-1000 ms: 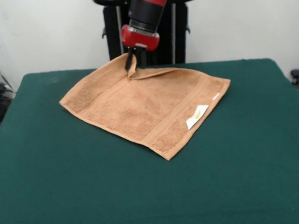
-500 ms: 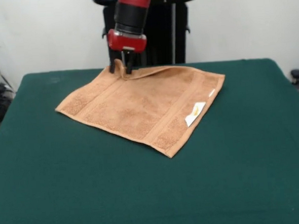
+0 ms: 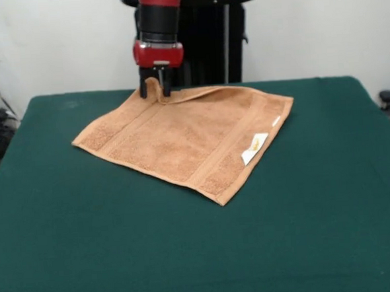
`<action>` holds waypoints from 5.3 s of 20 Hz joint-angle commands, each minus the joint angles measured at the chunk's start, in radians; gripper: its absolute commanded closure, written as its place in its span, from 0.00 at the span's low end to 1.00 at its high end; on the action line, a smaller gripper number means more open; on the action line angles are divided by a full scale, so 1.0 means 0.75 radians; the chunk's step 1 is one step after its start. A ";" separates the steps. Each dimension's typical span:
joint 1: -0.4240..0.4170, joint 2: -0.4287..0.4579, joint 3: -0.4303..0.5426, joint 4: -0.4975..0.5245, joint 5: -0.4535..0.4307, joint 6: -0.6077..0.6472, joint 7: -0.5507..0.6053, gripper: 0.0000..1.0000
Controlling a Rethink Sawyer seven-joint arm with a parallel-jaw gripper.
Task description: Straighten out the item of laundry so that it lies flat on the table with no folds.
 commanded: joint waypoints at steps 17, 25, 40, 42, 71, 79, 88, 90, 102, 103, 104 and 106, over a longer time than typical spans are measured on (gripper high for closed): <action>-0.212 -0.038 0.496 -0.353 -0.341 0.268 0.282 0.00; -0.307 -0.090 0.595 -0.373 -0.473 0.373 0.308 0.00; -1.111 -0.310 1.568 0.018 -0.667 1.319 0.078 0.00; -1.181 -0.322 1.644 0.050 -0.545 1.396 -0.081 0.00; -1.424 -0.076 2.010 0.012 -0.265 1.817 -0.556 0.00; -1.292 -0.363 1.870 0.067 -0.308 1.694 -0.196 0.00; -1.082 -0.482 1.602 0.041 -0.356 1.514 0.028 1.00; -1.043 -0.495 1.546 0.039 -0.350 1.473 0.040 1.00; -0.748 -0.560 1.155 -0.056 -0.253 1.341 0.093 1.00; -0.718 -0.563 1.123 -0.065 -0.235 1.339 0.103 1.00; -0.696 -0.559 1.094 -0.071 -0.205 1.352 0.113 1.00; -0.634 -0.553 1.017 -0.086 -0.157 1.336 0.148 1.00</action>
